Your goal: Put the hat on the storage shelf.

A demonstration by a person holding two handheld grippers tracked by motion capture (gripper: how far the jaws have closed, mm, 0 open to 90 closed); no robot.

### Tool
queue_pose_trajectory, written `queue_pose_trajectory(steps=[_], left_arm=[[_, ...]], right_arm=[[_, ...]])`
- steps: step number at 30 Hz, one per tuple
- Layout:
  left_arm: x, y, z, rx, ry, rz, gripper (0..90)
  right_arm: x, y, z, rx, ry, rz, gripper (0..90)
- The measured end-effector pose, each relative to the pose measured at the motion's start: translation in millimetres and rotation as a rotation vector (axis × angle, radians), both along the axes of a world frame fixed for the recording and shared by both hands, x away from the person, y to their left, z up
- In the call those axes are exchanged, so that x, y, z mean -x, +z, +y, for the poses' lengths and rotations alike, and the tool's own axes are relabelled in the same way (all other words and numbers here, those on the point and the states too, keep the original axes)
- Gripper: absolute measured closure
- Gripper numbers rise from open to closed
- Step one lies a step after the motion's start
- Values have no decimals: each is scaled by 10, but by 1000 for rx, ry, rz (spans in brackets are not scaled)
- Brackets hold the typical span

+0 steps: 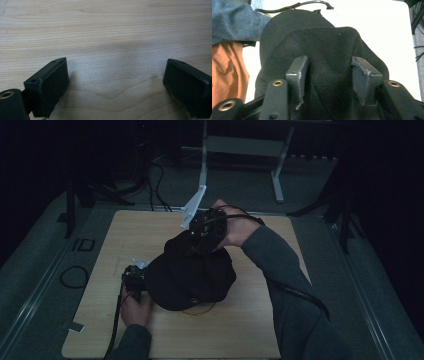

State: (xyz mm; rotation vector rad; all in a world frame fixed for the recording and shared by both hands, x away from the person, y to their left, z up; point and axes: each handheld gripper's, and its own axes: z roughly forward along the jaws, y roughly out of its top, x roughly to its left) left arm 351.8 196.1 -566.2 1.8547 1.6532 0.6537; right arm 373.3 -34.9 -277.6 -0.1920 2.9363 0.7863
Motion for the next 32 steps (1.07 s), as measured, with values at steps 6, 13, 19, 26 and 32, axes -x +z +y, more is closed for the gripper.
queue_pose_trajectory(steps=[6, 13, 19, 26, 32], left_arm=[[0, 0, 1, -1, -1, 1, 60], [1, 1, 3, -3, -3, 3, 60], [1, 1, 2, -3, -3, 2, 60], [1, 1, 2, -3, -2, 2, 60], [1, 1, 2, -3, -2, 2, 60]], right_arm=[[-4, 38, -52, -45, -7, 18, 447], [-12, 59, -135, -60, -22, 23, 436], [-48, 43, -271, -94, -50, 41, 434], [-81, 9, -431, -116, -88, 71, 438], [-119, -25, -566, -141, -126, 73, 436]])
